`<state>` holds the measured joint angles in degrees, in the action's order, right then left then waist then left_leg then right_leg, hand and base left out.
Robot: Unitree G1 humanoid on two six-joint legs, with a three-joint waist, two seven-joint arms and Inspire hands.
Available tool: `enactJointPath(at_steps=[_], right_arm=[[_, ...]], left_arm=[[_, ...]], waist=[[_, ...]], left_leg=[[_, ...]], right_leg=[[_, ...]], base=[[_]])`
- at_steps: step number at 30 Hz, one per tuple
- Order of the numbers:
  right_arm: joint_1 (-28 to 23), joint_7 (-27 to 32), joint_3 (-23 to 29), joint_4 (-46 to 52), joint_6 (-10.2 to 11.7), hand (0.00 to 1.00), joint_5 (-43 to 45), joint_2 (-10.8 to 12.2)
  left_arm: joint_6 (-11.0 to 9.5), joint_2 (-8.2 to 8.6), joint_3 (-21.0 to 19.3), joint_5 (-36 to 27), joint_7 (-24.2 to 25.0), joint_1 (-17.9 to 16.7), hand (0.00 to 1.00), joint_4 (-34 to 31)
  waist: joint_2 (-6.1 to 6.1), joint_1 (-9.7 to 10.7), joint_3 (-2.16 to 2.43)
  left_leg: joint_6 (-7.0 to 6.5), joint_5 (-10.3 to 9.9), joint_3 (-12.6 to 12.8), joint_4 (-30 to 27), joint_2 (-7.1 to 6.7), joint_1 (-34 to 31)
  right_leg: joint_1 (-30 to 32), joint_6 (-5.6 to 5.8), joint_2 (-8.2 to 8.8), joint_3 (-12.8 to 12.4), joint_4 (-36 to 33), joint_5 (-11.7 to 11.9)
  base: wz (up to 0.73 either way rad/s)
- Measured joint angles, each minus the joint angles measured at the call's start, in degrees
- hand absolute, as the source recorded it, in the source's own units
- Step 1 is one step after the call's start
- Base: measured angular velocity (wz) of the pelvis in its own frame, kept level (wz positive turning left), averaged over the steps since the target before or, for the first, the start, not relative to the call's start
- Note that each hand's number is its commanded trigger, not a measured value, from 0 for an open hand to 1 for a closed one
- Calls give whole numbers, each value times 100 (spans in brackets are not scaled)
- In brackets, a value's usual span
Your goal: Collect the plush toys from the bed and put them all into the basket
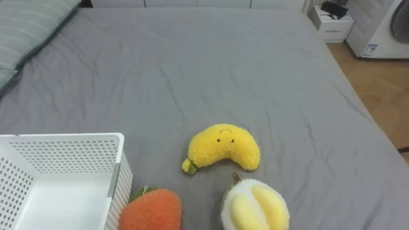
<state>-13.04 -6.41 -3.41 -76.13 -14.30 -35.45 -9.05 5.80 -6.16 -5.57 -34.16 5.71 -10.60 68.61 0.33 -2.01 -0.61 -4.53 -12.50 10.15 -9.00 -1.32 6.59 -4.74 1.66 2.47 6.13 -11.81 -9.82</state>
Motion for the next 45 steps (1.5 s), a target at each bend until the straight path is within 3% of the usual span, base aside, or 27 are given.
enactJointPath(at_steps=[13, 24, 29, 33, 37, 39, 40, 41, 43, 45], right_arm=[[19, -4, 2, 1, 5, 0, 157, 17], [48, 79, 132, -69, -7, 0, 179, 44], [65, 201, 703, -247, -57, 0, 178, 70], [88, 476, 1226, -224, -93, 0, 246, 52], [256, 1027, 1966, 322, -173, 0, 354, -179], [428, 1294, 2186, 719, -49, 0, 370, -379], [562, 1468, 2339, 990, 115, 0, 369, -468], [647, 1626, 2424, 1307, 309, 0, 361, -514], [712, 1837, 2497, 1786, 491, 0, 285, -536], [729, 2027, 2526, 2472, 499, 0, 146, -537]], left_arm=[[-4, 14, -197, 340, -38, -6, 0, -57], [15, 12, -249, 333, -10, -19, 0, -46], [63, -12, -392, 335, -32, -74, 0, -55], [136, -169, -523, 384, -36, -197, 0, -147], [181, -356, -623, 629, -37, -223, 0, -193], [184, -373, -668, 830, -43, -228, 0, -200], [183, -375, -673, 917, -52, -250, 0, -200], [174, -375, -692, 1020, -55, -249, 0, -204], [135, -384, -698, 1125, -56, -227, 0, -223], [128, -387, -711, 1115, -58, -237, 0, -234]], waist=[[-21, -2, -17], [-64, 27, 4], [-97, 123, 14], [-197, 302, -6], [-272, 383, -29], [-300, 441, -26], [-316, 476, -18], [-330, 486, -8], [-379, 495, 28], [-399, 500, 56]], left_leg=[[2, -4, 35, 4, 2, 16], [4, 1, 40, 31, -3, -11], [4, 2, 40, 29, -2, 0], [12, 5, 45, 29, 6, 73], [17, -10, 67, 26, 6, 87], [17, -14, 69, 15, -2, 82], [14, -12, 69, 10, -6, 74], [15, -10, 65, 8, -5, 46], [20, -4, 68, -50, 16, -34], [24, 3, 76, -57, 22, -87]], right_leg=[[20, -5, -6, -41, -2, 3], [68, -5, -7, -49, 35, 1], [61, -8, -16, -79, 25, -1], [-27, -9, -33, -111, 19, -1], [11, -26, -37, -148, 4, 13], [17, -29, -33, -148, 17, 15], [32, -27, -32, -155, 32, 13], [45, -27, -33, -146, 64, 12], [96, -35, -48, -139, 121, 34], [158, -35, -50, -129, 119, 34]], base=[[0], [0], [0], [-2], [-8], [-3], [0], [0], [6], [2]])
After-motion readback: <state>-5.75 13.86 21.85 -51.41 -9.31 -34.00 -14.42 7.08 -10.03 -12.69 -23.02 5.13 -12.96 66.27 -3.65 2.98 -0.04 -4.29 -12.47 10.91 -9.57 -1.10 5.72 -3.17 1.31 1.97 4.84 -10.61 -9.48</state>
